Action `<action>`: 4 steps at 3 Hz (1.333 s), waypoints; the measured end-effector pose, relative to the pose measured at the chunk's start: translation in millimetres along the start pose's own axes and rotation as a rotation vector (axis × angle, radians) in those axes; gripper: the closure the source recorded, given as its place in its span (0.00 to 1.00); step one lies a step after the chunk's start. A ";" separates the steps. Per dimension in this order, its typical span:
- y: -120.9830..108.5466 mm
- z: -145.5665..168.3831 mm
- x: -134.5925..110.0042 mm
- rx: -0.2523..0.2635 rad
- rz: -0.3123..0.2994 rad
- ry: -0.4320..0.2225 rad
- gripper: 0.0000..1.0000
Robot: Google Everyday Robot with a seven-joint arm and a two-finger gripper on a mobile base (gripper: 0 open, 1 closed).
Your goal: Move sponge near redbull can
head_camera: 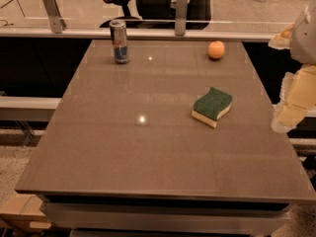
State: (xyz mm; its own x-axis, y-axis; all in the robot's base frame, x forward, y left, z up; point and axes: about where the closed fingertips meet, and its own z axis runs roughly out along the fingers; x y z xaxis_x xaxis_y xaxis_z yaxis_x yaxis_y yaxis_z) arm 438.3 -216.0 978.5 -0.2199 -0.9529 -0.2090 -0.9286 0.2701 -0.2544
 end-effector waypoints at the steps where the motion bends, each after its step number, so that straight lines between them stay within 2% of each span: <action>1: 0.0 0.0 0.0 0.000 0.000 0.000 0.00; 2: -2.5 -2.7 -2.5 0.013 -0.014 -0.008 0.00; 3: -7.4 -7.6 -7.0 0.026 -0.094 -0.028 0.00; 4: -15.6 -13.8 -11.3 0.030 -0.238 -0.068 0.00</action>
Offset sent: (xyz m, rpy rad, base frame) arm 0.0048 0.0019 0.0033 0.0000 -0.0173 0.0326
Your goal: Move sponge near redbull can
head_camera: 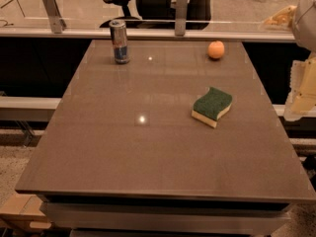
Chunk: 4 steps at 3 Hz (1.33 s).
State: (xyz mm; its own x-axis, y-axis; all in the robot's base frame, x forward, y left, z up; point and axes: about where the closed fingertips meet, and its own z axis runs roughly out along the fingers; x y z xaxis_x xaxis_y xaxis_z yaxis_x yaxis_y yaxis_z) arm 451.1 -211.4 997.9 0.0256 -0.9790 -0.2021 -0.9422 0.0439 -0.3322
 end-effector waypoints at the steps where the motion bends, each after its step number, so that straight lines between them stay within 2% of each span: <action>1: -10.4 -2.0 -3.6 -0.014 -0.150 -0.041 0.00; 2: -12.8 -3.9 -5.3 -0.002 -0.180 -0.043 0.00; 3: -14.3 -14.3 -4.9 0.035 -0.184 -0.038 0.00; 4: -13.3 -13.7 -9.8 0.082 -0.268 -0.031 0.00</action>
Offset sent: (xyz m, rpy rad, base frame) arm 0.0083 0.0025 0.0055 -0.0103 -0.0160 0.1416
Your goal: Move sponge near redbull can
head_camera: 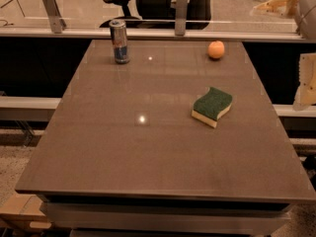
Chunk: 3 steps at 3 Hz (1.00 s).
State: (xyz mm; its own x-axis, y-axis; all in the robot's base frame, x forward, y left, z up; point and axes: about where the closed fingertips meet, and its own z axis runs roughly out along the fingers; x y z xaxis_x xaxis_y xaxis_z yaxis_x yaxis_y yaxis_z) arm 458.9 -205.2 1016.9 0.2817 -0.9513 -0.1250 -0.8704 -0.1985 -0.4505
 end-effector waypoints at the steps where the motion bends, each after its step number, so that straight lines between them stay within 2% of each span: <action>1: 1.8 12.1 -9.7 0.006 -0.137 -0.014 0.00; 2: 0.9 30.4 -16.1 -0.029 -0.237 -0.016 0.00; 3: -5.8 53.5 -17.8 -0.093 -0.296 -0.003 0.00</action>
Offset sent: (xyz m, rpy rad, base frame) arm 0.0184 0.0334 -0.0506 -0.1510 0.0050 0.3423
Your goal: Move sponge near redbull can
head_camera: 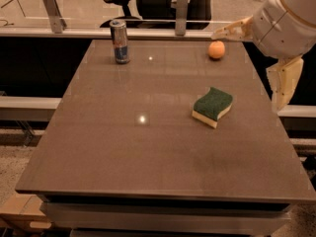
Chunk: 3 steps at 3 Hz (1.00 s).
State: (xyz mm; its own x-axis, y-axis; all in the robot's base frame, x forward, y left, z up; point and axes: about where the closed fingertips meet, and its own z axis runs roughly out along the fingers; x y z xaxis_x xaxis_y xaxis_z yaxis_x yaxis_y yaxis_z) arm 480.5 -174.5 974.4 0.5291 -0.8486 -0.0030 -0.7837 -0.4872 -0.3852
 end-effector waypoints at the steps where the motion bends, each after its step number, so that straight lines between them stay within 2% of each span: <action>1: -7.9 27.0 10.3 -0.074 -0.003 0.002 0.00; 3: -16.5 65.2 27.3 -0.152 0.008 -0.030 0.00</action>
Offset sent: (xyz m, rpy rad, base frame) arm 0.0580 -0.0072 -0.0576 -0.0698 0.1761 -0.0052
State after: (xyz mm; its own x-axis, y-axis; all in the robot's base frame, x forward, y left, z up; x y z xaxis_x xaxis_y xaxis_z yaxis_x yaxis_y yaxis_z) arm 529.1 -176.1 920.5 0.5299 -0.8474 -0.0337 -0.8272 -0.5077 -0.2406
